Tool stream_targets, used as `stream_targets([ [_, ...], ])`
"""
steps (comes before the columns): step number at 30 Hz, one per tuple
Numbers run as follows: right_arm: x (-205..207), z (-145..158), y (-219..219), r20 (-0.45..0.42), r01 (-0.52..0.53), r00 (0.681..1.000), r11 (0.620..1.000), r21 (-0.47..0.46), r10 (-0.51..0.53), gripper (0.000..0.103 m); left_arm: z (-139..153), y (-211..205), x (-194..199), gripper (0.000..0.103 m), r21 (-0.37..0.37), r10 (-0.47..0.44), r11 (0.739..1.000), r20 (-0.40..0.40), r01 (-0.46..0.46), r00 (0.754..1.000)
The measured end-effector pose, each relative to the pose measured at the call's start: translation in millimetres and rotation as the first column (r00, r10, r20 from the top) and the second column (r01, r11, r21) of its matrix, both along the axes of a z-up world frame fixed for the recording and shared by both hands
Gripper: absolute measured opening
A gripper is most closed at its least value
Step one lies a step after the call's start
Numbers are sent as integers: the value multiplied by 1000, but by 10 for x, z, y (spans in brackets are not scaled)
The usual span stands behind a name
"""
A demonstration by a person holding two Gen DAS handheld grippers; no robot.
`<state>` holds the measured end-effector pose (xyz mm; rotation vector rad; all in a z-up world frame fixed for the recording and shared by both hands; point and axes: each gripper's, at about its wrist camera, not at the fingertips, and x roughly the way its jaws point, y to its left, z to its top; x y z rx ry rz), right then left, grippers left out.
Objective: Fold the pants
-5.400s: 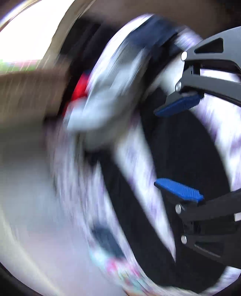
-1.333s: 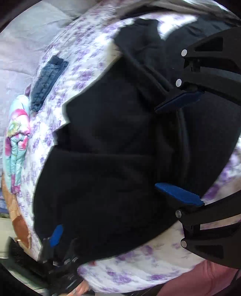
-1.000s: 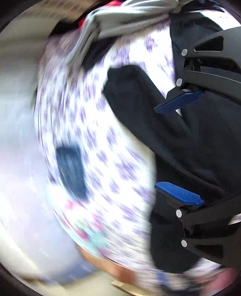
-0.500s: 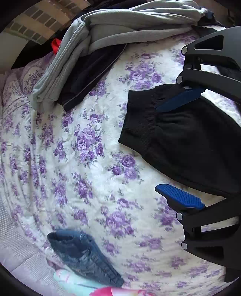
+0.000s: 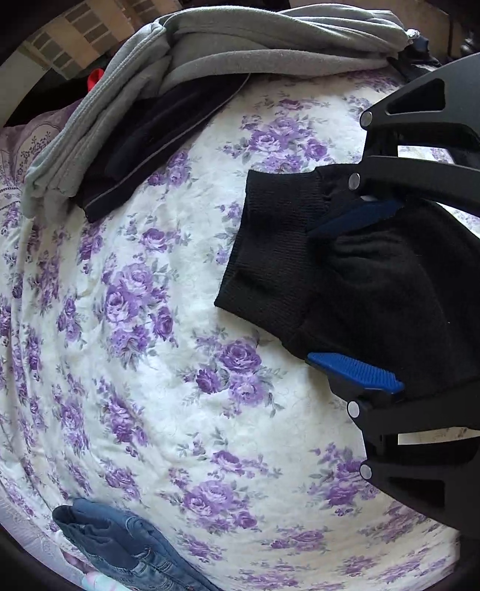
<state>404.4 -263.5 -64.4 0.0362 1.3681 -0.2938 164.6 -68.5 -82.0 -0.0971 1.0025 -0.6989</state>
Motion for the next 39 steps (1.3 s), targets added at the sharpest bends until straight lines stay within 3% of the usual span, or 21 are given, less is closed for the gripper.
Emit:
stream_targets([
  [4,-10,-44,-11,14,-5,1000,1000,18,5,38,-14,61,23,69,-35,-1,999,-18,1,1000],
  [5,-23,-24,-26,18,-5,1000,1000,27,5,23,-14,68,24,69,-39,-2,999,-19,2,1000],
  [6,-38,-4,-48,22,-3,1000,999,43,2,15,-14,72,24,69,-41,-3,999,-20,2,1000],
  [9,-158,169,-195,82,2,997,993,119,-12,12,-15,76,16,69,-39,-4,999,-13,4,1000],
  [12,-392,490,-438,206,-17,978,966,259,-38,12,-14,75,-10,69,-35,-5,999,4,6,1000],
  [16,-867,967,-867,395,-103,914,887,449,-94,12,0,44,-44,70,-31,-16,999,22,17,1000],
  [20,-1487,1254,-1449,550,-228,817,782,581,-170,12,58,-50,-159,70,-62,-95,993,43,98,995],
  [23,-2007,1141,-1921,603,-271,754,715,645,-259,12,135,-168,-322,70,-18,-159,987,131,162,979],
  [25,-2407,871,-2269,604,-274,722,661,698,-338,12,151,-208,-393,70,-6,-195,980,154,198,969],
  [27,-2633,578,-2497,597,-255,707,650,716,-379,12,155,-217,-420,70,-34,-224,972,147,232,963],
  [29,-2848,181,-2737,554,-198,715,636,746,-426,12,161,-233,-431,70,-58,-245,965,136,255,960],
  [32,-2957,-351,-2915,428,-83,770,590,803,-474,24,178,-234,-451,70,-85,-279,953,132,291,951],
  [34,-3047,-434,-2965,412,-97,760,540,836,-502,32,208,-237,-495,70,-85,-293,948,140,306,946],
  [36,-3173,-292,-2917,434,-105,726,538,836,-534,59,269,-204,-606,71,-60,-301,947,179,316,937],
  [38,-3215,-157,-2809,462,-123,713,555,823,-528,65,341,-173,-709,73,-40,-304,946,228,321,925],
  [39,-3205,-97,-2736,468,-123,725,574,810,-505,65,361,-153,-746,76,-40,-309,944,248,328,918],
])
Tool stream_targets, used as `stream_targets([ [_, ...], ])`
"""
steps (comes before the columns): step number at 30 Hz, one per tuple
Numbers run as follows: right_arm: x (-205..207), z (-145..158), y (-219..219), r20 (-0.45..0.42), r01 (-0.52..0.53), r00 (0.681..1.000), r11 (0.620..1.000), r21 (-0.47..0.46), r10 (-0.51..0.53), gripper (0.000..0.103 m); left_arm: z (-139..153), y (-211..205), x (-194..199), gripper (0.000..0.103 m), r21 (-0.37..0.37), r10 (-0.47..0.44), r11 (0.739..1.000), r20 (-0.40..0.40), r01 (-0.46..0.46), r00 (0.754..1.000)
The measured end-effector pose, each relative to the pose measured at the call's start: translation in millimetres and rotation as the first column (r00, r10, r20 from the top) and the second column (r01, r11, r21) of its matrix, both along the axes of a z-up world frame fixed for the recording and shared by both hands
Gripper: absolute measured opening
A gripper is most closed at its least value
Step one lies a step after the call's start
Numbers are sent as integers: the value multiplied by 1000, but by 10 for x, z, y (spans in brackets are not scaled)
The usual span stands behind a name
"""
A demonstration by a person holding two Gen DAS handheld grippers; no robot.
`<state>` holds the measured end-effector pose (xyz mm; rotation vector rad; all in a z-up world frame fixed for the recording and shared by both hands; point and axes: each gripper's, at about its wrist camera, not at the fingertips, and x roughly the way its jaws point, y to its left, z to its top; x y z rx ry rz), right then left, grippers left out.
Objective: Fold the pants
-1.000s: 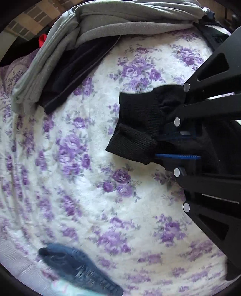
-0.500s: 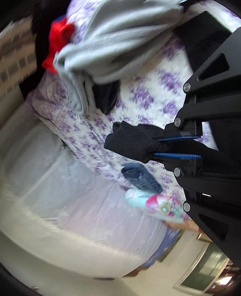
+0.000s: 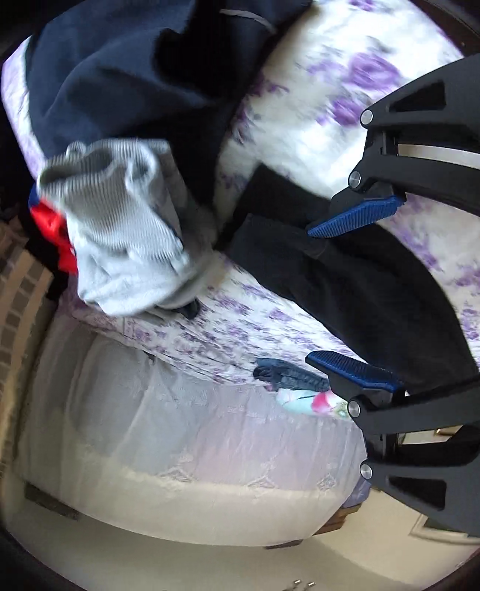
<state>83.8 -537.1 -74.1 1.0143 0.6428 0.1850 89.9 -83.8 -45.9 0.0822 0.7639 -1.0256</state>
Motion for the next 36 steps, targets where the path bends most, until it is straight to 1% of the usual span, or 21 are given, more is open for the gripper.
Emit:
stream_targets([
  [2,53,52,192,-50,-31,998,998,-49,28,65,34,29,-72,79,-13,-3,1000,37,3,999],
  [5,208,-69,374,-169,-58,985,996,-73,45,64,26,55,-139,80,-1,-2,1000,63,2,998],
  [7,324,-115,458,-183,-74,982,989,-128,50,36,7,85,-153,80,9,4,1000,65,-5,998],
  [8,383,-103,475,-200,-74,979,981,-180,38,7,0,106,-151,80,17,10,1000,61,-12,998],
  [11,369,-44,368,-147,-26,989,983,-183,-1,6,5,229,-168,80,17,31,999,47,-32,998],
  [14,214,-6,281,-99,23,994,986,-165,-40,6,40,417,-228,80,17,67,998,78,-68,995],
  [16,199,-122,201,-183,44,980,976,-212,-84,11,51,540,-243,80,9,80,997,80,-81,994],
  [17,186,-211,188,-244,39,965,978,-207,-90,11,58,639,-250,80,4,89,996,78,-90,993],
  [18,147,-242,186,-254,35,964,984,-176,-80,12,64,706,-253,80,8,99,995,80,-100,992],
  [19,73,-189,233,-247,33,966,982,-186,-80,16,73,765,-257,81,19,113,993,88,-115,990],
  [21,-86,76,543,-195,-11,979,950,-312,-52,46,98,923,-287,85,62,166,983,132,-175,977],
  [23,-165,313,1047,-105,-110,992,890,-443,70,51,115,1087,-322,86,107,218,965,182,-239,959],
  [26,-244,514,2018,-54,-272,946,689,-671,320,51,125,1349,-376,86,152,272,939,227,-310,935],
  [27,-275,542,2447,-43,-324,897,589,-741,441,51,130,1440,-399,86,160,293,929,236,-335,926],
  [28,-300,535,2771,-38,-358,848,518,-777,529,50,135,1540,-418,86,167,319,916,246,-364,915],
  [30,-284,512,3285,-48,-416,749,412,-811,661,48,144,1695,-465,86,180,356,895,261,-408,897],
  [31,-291,450,3639,-67,-463,649,323,-825,758,44,148,1783,-492,86,180,379,883,269,-433,885],
  [32,-295,430,3829,-81,-480,596,274,-834,799,35,155,1871,-524,86,173,402,874,269,-454,875],
  [33,-289,359,4102,-109,-498,520,197,-845,847,31,166,1942,-568,86,163,422,867,267,-472,867],
  [34,-250,328,4298,-131,-507,477,150,-849,869,30,172,2009,-603,86,152,438,861,264,-486,859],
  [36,-281,258,4519,-157,-525,418,97,-845,895,30,170,2157,-700,86,129,474,847,259,-516,842],
])
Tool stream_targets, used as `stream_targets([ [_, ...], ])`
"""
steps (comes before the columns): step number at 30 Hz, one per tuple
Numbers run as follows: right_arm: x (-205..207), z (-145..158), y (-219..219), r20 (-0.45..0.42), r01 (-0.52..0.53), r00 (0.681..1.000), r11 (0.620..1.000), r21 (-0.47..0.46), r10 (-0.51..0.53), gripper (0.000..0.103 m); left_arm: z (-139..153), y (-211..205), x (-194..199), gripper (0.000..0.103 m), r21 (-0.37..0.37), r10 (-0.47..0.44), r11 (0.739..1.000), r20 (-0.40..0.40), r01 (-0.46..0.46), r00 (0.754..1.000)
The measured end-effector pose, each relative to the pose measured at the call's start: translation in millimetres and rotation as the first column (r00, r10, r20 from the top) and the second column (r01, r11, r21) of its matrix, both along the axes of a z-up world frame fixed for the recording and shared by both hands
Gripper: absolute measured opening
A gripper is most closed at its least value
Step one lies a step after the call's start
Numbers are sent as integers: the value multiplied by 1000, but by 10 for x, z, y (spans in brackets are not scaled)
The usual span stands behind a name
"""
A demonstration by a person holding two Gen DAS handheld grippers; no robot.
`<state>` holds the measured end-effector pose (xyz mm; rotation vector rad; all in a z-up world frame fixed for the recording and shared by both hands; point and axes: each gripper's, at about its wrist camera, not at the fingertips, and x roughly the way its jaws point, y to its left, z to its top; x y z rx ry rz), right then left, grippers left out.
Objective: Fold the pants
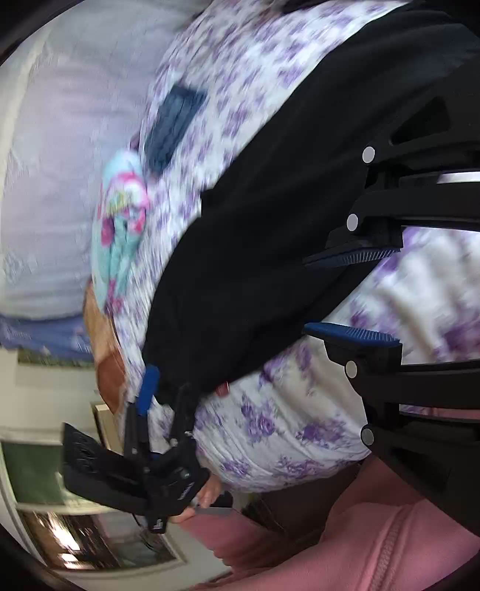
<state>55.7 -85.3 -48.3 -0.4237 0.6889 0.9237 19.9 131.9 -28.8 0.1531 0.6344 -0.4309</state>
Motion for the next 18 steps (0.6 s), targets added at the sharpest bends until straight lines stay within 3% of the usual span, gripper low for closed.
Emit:
stream_targets([
  [5,71,-131,440,43,-59,997,996,-69,62,29,-32,248,-160,87,-9,70,998,6,-70,998],
  [7,141,-188,551,86,-10,996,991,-132,22,17,-43,341,-202,87,-8,97,995,8,-97,995],
  [8,153,-220,584,98,-6,995,988,-152,21,3,-50,415,-216,87,-9,120,993,6,-120,993],
  [13,29,8,557,66,-49,996,998,-41,52,4,-139,737,-192,87,-38,219,975,-30,-220,975],
  [16,32,-321,653,48,-50,997,981,-187,60,4,-234,891,-120,87,-56,263,962,-62,-266,963],
  [18,-4,-392,662,67,-54,995,974,-219,70,10,-244,975,-87,87,-80,282,954,-91,-289,955],
])
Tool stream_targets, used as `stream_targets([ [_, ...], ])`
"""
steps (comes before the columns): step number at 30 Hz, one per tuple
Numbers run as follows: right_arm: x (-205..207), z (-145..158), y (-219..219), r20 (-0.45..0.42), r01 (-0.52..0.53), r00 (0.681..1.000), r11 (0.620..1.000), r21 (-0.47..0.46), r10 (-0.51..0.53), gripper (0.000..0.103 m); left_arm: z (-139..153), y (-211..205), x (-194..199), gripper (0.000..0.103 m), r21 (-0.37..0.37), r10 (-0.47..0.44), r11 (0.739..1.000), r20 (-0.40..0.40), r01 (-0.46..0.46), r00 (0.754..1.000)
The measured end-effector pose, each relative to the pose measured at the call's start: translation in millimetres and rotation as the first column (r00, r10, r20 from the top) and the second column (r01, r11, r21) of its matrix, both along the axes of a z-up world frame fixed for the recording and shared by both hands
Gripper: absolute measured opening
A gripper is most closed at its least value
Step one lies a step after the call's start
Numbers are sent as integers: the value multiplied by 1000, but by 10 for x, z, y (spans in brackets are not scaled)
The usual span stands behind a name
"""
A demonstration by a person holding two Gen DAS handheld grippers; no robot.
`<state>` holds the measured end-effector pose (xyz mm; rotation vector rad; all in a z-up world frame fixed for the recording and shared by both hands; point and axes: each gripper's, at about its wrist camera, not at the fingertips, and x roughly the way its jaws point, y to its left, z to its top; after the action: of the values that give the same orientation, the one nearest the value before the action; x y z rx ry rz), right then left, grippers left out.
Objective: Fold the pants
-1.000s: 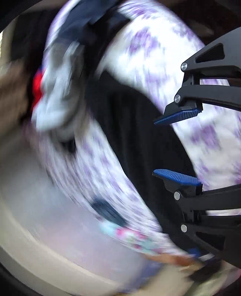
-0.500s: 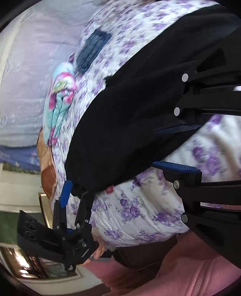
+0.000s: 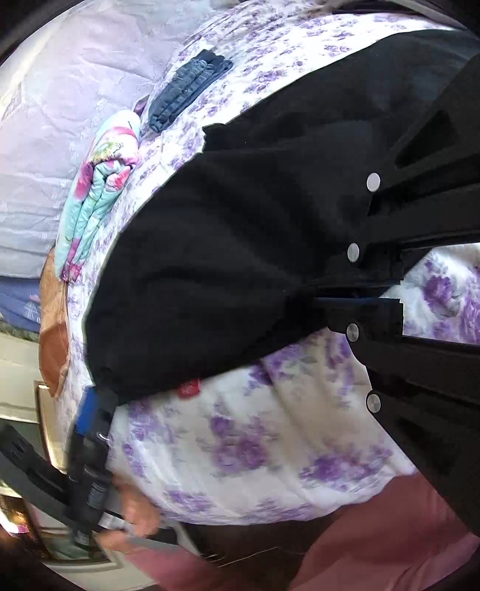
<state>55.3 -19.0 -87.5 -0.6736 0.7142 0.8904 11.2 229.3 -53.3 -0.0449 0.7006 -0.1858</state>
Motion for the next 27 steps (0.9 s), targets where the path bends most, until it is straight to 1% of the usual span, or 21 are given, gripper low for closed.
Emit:
stream_targets([
  [1,-31,64,-22,5,-8,1000,1000,3,8,15,35,27,-7,87,-23,1,1000,6,-1,1000],
  [2,-42,143,-58,-3,-14,1000,1000,23,14,35,115,42,-34,87,-63,-9,998,31,11,999],
  [3,-50,254,-133,-9,-18,1000,997,75,18,56,180,39,-41,87,-90,-23,996,56,28,998],
  [4,-39,388,-253,6,9,1000,988,153,-10,62,257,0,-38,87,-111,-41,993,83,50,996],
  [5,-8,469,-346,8,39,999,979,198,-41,64,333,-86,-6,87,-110,-65,991,110,77,992],
  [7,141,580,-518,-31,112,994,960,257,-108,64,423,-259,94,90,-88,-107,989,147,120,983],
  [8,238,625,-588,-44,155,988,948,278,-148,64,443,-356,181,94,-75,-130,987,155,143,979],
  [10,512,734,-709,-80,232,973,920,315,-218,64,432,-489,390,95,-67,-162,983,134,172,978],
  [11,675,773,-722,-106,252,967,911,327,-230,63,379,-555,550,95,-56,-167,983,97,173,981],
  [12,847,797,-754,-146,267,962,903,337,-230,56,313,-585,688,95,-42,-160,986,65,163,985],
  [13,1104,797,-746,-208,273,955,902,335,-212,51,206,-597,844,95,-31,-136,990,19,137,990],
  [14,1312,767,-718,-248,276,948,907,318,-202,41,103,-588,948,95,-33,-114,993,-31,113,993],
  [15,1500,729,-667,-273,275,942,916,291,-196,36,5,-554,1038,95,-43,-92,995,-82,89,992],
  [16,1717,661,-603,-298,263,937,931,254,-183,36,-102,-498,1116,95,-59,-67,996,-132,60,989],
  [17,1852,610,-529,-316,243,935,942,231,-164,36,-159,-456,1145,94,-77,-60,996,-150,49,987],
  [18,2016,535,-434,-340,213,931,956,200,-136,36,-169,-442,1125,94,-88,-62,995,-149,49,987],
  [21,2229,417,-230,-364,144,928,977,159,-78,36,-162,-487,1079,95,-58,-69,996,-130,62,989],
  [24,2319,332,-74,-357,79,933,994,77,-47,36,-203,-488,1080,95,-60,-72,996,-132,64,989],
  [27,2336,241,-15,-374,24,927,1000,12,-18,37,-193,-452,1095,96,-84,-82,994,-127,71,989],
])
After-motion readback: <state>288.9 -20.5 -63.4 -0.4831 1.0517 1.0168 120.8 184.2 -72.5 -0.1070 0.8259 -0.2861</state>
